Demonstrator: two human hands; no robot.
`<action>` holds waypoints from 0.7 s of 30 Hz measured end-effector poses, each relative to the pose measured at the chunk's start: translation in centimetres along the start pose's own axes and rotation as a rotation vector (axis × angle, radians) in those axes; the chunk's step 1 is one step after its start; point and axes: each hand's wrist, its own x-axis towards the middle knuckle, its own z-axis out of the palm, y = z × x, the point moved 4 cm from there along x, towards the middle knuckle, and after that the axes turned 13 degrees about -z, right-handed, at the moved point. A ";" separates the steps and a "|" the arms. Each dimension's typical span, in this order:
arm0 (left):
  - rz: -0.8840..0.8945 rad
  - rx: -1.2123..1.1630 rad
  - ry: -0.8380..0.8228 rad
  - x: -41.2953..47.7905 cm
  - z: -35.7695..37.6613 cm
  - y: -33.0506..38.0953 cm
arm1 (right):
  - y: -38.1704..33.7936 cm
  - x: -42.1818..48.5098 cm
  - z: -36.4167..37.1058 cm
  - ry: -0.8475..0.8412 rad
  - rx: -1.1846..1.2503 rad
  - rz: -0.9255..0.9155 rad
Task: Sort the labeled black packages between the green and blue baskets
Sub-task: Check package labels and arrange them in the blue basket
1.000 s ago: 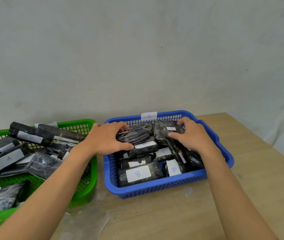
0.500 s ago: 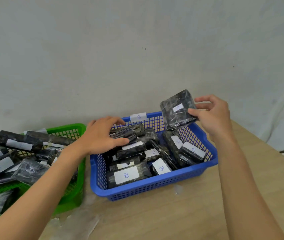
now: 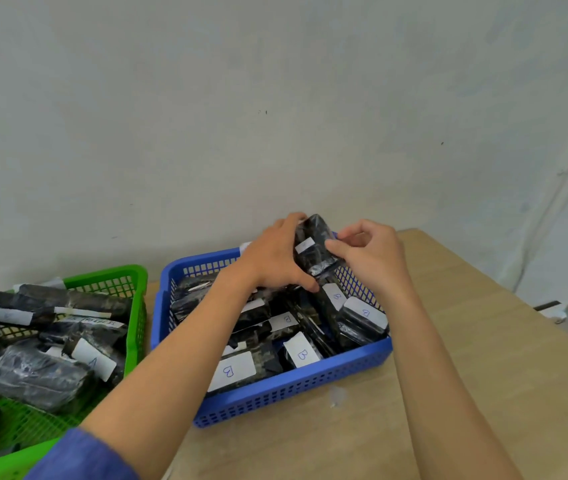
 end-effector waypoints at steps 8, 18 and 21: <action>0.000 -0.363 0.244 0.0 -2.1 -3.5 | -0.2 -1.5 2.1 -0.610 -0.678 0.006; -0.034 -0.576 0.138 0.1 -2.0 -5.5 | -1.0 -4.2 4.1 -0.852 -0.916 0.075; -0.033 -0.572 0.126 0.1 -1.9 -5.6 | -1.2 -4.5 4.5 -0.919 -0.923 0.079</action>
